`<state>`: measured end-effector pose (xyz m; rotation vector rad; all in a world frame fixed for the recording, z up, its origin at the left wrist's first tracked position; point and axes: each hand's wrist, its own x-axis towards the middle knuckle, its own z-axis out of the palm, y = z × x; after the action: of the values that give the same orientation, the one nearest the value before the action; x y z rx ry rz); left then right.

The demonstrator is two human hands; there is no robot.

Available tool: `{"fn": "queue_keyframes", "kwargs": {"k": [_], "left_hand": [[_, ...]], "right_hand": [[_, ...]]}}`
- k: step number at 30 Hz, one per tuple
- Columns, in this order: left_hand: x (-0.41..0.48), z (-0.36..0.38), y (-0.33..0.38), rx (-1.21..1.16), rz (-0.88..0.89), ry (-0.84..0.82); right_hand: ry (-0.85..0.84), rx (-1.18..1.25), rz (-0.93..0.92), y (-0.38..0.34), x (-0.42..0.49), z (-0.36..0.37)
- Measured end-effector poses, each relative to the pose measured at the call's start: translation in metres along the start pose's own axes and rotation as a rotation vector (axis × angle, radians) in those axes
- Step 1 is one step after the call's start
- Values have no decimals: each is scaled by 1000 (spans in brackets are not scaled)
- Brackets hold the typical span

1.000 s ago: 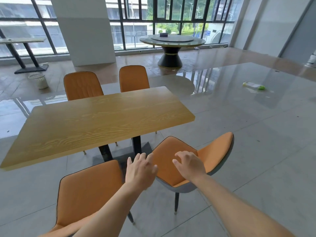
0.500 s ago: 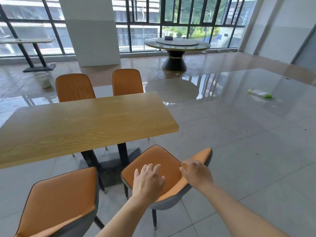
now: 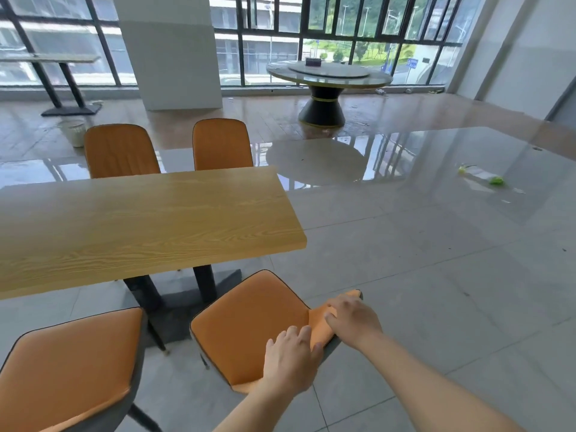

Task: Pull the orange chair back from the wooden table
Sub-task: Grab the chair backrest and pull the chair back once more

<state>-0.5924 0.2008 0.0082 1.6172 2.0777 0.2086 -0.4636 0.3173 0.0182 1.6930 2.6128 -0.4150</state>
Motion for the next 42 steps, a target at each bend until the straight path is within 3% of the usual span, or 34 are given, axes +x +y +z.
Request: {"fn": "queue_keyframes", "kwargs": {"k": [7, 11, 17, 28, 42], "left_hand": [[33, 50, 18, 84, -101, -99], [26, 45, 39, 64, -174, 5], [22, 50, 44, 86, -255, 165], [0, 51, 4, 46, -273, 241], [-65, 34, -97, 55, -119, 195]], "right_hand": [[-124, -100, -241, 40, 38, 0], [-203, -154, -320, 60, 50, 6], [-171, -264, -495, 73, 66, 23], [-52, -293, -461, 54, 35, 41], [38, -180, -290, -26, -49, 89]]}}
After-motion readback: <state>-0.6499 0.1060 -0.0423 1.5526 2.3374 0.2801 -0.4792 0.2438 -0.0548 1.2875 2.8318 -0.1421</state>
